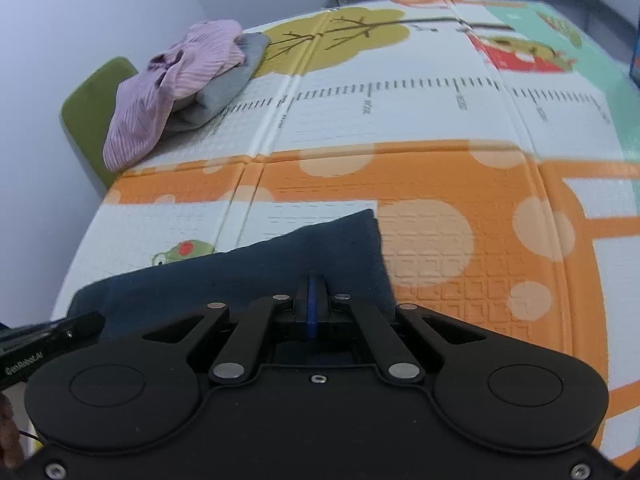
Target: Fold clothes
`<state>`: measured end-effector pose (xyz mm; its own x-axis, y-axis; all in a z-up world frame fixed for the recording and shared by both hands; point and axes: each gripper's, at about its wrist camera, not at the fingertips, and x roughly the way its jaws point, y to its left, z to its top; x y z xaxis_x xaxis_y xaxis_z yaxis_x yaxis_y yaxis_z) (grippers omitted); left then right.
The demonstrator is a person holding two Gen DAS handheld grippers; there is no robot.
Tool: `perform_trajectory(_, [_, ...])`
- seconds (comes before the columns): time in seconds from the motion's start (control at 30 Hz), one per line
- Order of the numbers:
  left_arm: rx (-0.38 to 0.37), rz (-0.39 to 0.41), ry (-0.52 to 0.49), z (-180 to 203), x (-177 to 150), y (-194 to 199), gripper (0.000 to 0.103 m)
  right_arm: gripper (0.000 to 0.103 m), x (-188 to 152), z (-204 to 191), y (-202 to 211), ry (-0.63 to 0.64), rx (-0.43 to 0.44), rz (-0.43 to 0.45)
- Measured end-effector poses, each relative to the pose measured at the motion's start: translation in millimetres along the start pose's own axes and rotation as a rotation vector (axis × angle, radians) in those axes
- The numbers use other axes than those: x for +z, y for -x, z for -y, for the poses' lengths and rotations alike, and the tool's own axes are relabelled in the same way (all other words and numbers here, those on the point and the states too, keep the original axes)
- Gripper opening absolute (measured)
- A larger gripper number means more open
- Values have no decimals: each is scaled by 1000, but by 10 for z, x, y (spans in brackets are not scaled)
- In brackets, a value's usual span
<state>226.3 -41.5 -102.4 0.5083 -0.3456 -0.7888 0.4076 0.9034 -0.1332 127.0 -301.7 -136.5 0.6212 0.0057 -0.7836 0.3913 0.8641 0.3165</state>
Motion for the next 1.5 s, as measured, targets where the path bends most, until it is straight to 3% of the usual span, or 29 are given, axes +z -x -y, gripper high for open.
perform_trajectory(0.23, [20, 1, 18, -57, 28, 69, 3, 0, -10, 28, 42, -24, -17, 17])
perform_trajectory(0.53, [45, 10, 11, 49, 237, 122, 4, 2, 97, -31, 303, -17, -54, 108])
perform_trajectory(0.67, [51, -26, 24, -6, 186, -14, 4, 1, 137, -22, 204, 14, -97, 65])
perform_trajectory(0.9, [51, -53, 37, -81, 117, -155, 3, 1, 117, 59, -140, 20, -94, 7])
perform_trajectory(1.17, [48, -79, 89, -222, 114, -244, 3, 2, 161, 164, -510, 17, -175, -80])
perform_trajectory(1.33, [14, -72, 117, -305, 151, -209, 3, 4, 150, 288, -417, -35, -130, -37])
perform_trajectory(1.5, [-14, -32, 123, -318, 229, 3, 6, 4, 240, 278, -43, -43, -81, 41])
